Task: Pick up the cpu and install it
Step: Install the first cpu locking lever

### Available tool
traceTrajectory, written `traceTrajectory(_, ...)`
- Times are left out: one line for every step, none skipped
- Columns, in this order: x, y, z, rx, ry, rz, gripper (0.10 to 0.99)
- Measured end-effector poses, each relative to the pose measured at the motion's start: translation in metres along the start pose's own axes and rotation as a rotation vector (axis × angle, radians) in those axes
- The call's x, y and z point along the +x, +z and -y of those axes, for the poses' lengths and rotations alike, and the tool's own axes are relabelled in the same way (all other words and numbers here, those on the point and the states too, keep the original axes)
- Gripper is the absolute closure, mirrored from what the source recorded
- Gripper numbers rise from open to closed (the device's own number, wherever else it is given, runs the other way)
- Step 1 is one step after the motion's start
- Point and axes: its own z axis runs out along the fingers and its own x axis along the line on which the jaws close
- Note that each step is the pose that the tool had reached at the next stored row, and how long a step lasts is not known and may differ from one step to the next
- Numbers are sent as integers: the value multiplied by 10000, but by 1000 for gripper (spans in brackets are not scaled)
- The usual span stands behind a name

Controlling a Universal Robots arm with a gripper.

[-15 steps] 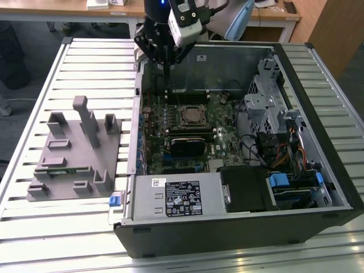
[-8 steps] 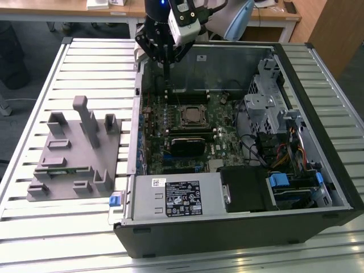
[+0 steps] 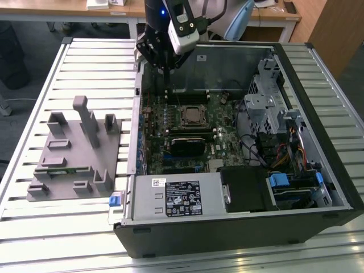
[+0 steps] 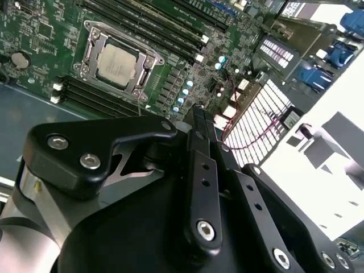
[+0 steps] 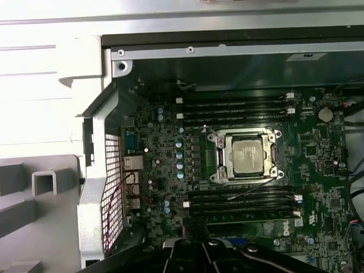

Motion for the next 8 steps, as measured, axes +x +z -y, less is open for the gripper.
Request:
traceTrajectory(0, 16, 1, 0, 0, 0, 980)
traceTrajectory(1, 25, 0, 1, 1, -1, 980)
traceTrajectory(2, 29, -4, 3, 2, 0, 980)
traceTrajectory(2, 32, -9, 1, 2, 0, 980)
traceTrajectory(3, 36, -20, 1, 1, 0, 980)
traceTrajectory(4, 41, -38, 1, 1, 0, 980)
traceTrajectory(6, 47, -57, 2, 1, -1, 980)
traceTrajectory(8, 54, -76, 2, 1, -1, 980)
